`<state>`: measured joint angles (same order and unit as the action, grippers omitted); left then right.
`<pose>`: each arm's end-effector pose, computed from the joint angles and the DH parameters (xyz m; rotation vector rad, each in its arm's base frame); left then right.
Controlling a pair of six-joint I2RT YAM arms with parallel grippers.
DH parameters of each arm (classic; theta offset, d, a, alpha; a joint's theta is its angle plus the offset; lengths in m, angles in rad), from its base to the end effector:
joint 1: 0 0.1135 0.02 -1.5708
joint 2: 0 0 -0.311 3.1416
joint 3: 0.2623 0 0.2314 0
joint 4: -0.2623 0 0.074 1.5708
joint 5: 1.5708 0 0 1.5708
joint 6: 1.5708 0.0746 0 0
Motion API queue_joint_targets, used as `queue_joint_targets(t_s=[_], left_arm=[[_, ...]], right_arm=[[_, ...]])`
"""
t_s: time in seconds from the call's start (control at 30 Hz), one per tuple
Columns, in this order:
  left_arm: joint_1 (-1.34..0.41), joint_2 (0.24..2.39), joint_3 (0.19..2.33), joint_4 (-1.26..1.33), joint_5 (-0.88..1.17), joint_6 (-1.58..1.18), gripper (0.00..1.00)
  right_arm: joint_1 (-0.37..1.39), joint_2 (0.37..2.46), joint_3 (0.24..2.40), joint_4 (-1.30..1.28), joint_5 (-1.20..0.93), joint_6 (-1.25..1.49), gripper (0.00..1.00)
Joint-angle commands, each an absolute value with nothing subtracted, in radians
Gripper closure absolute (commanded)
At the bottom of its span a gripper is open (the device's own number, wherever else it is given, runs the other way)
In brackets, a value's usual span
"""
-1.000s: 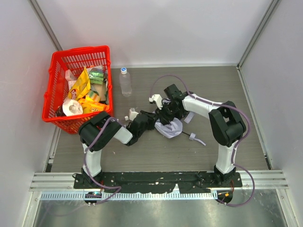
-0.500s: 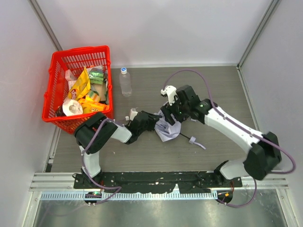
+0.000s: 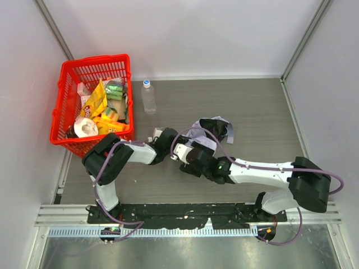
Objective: Put away the umbrella
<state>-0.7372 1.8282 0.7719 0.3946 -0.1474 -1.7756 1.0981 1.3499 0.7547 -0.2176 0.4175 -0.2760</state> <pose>0.2872 -0.2460 0.1584 -1.3224 2.1317 -1.1078 0.1491 0.2251 0.2381 -1.3030 1.8929 -0.0803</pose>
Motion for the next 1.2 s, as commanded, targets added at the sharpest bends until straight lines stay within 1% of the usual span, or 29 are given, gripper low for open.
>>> queue_joint_targets(t_s=[0.0,0.13,0.17,0.2,0.27,0.3,0.37,0.47,0.6,0.7,0.8,0.83,0.9,0.93,1.0,1.07,1.17], left_arm=[[-0.732,1.839,0.767,0.140,-0.117,-1.743,1.00],[-0.732,1.844,0.775,0.121,-0.115,-1.741,1.00],[-0.732,1.845,0.778,0.115,-0.114,-1.741,1.00],[-0.732,1.845,0.779,0.115,-0.114,-1.741,1.00],[-0.732,1.841,0.779,0.107,-0.112,-1.740,1.00],[-0.732,1.839,0.779,0.106,-0.113,-1.736,1.00],[-0.732,1.833,0.775,0.112,-0.109,-1.740,1.00],[-0.732,1.838,0.782,0.114,-0.091,-1.747,1.00],[-0.730,1.829,0.778,0.097,-0.095,-1.747,1.00],[-0.729,1.825,0.770,0.097,-0.100,-1.744,1.00],[-0.729,1.829,0.772,0.101,-0.092,-1.744,1.00],[-0.729,1.830,0.772,0.104,-0.092,-1.744,1.00],[-0.729,1.829,0.775,0.103,-0.095,-1.737,1.00],[-0.729,1.832,0.778,0.097,-0.097,-1.735,1.00],[-0.729,1.833,0.781,0.100,-0.094,-1.735,1.00],[-0.729,1.835,0.781,0.097,-0.092,-1.733,1.00],[-0.729,1.830,0.781,0.095,-0.092,-1.743,1.00]], right_arm=[[1.109,1.400,0.710,0.116,0.649,-0.439,0.18],[1.108,1.468,0.701,0.248,0.631,-0.529,0.17],[1.108,1.489,0.704,0.250,0.618,-0.544,0.16],[1.109,1.496,0.730,0.192,0.594,-0.543,0.16],[1.121,1.462,0.784,0.105,0.557,-0.438,0.16],[1.121,1.407,0.778,0.100,0.526,-0.410,0.16],[1.121,1.372,0.744,0.127,0.492,-0.402,0.14],[1.106,1.426,0.718,0.176,0.515,-0.439,0.13],[1.100,1.489,0.776,0.159,0.509,-0.446,0.13],[1.100,1.462,0.814,0.109,0.503,-0.443,0.14],[1.100,1.398,0.841,-0.049,0.555,-0.387,0.15],[1.100,1.385,0.851,-0.130,0.583,-0.356,0.17],[1.106,1.345,0.851,-0.205,0.560,-0.321,0.19],[1.118,1.310,0.850,-0.224,0.536,-0.301,0.18],[1.138,1.254,0.851,-0.216,0.421,-0.232,0.19],[1.144,1.232,0.857,-0.172,0.376,-0.203,0.18],[1.143,1.294,0.859,-0.118,0.365,-0.239,0.18]])
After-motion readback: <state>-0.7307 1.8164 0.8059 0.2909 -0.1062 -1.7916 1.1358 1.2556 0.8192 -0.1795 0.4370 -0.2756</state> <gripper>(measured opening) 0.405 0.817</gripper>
